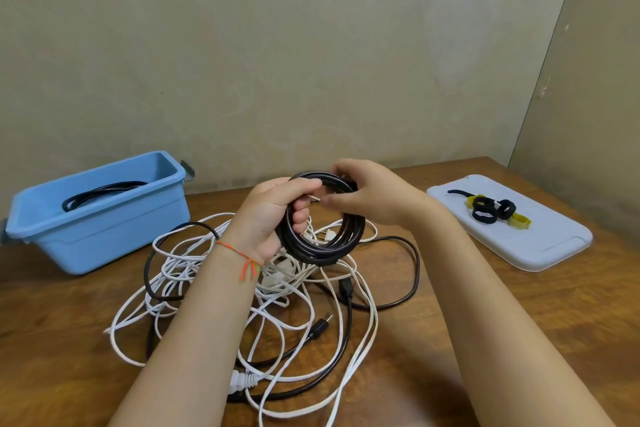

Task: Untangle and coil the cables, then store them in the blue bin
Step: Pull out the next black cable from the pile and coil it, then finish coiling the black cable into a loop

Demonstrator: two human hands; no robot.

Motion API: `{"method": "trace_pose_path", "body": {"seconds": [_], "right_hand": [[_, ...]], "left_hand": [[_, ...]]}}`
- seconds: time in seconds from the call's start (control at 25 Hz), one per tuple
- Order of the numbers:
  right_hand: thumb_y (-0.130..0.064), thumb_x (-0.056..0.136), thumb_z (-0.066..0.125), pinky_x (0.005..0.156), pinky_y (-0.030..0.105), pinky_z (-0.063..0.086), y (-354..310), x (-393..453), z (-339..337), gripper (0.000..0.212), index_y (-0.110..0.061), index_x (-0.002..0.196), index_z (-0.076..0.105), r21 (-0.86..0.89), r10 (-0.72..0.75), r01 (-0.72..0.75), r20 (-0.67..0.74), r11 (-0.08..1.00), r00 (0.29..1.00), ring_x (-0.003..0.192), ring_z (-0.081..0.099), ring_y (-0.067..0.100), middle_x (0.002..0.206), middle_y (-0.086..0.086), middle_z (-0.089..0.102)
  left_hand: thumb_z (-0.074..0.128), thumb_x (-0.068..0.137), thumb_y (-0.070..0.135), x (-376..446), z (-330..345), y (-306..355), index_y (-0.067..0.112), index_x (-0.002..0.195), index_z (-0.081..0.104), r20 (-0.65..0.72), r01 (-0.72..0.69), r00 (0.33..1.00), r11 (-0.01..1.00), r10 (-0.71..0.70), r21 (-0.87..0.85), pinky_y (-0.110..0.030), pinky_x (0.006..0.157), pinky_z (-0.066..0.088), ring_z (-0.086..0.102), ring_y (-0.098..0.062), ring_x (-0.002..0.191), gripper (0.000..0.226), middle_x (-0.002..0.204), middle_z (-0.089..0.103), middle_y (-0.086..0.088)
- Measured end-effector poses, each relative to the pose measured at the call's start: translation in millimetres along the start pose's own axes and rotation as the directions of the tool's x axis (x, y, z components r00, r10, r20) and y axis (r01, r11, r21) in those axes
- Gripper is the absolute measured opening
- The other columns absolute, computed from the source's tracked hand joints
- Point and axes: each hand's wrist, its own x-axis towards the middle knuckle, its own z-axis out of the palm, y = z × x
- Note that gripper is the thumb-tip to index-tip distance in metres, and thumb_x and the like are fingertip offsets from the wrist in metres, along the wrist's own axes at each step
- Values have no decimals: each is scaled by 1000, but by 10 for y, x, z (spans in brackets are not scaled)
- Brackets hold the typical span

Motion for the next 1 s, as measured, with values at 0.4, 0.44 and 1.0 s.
{"method": "trace_pose_path", "body": {"seconds": [0.4, 0.44, 1.0], "right_hand": [[-43, 89, 69, 70, 30, 55, 539, -389, -363, 32, -14, 102, 66, 182, 216, -205, -39, 962, 976, 77, 67, 14, 90, 6, 71], [-48, 86, 71, 76, 31, 56, 631, -479, -443, 37, -17, 106, 66, 191, 250, -247, 8, 950, 968, 85, 67, 13, 97, 2, 71], [-3, 92, 50, 90, 40, 38, 1891, -1025, -697, 25, -14, 114, 49, -112, 551, -753, -613, 649, 566, 115, 46, 30, 117, 10, 58]], "left_hand": [[53, 99, 30, 118, 623, -245, 15, 76, 47, 170, 207, 968, 972, -186, -115, -26, 52, 43, 29, -8, 35, 28, 41, 25, 9], [53, 101, 27, 163, 723, -296, 15, 76, 45, 121, 183, 976, 983, -179, -29, -26, 51, 41, 29, -10, 34, 29, 41, 26, 7], [56, 98, 43, 268, 1499, -704, 14, 79, 49, -41, 274, 962, 954, -271, 123, -29, 54, 42, 33, -15, 38, 35, 46, 31, 4]]}}
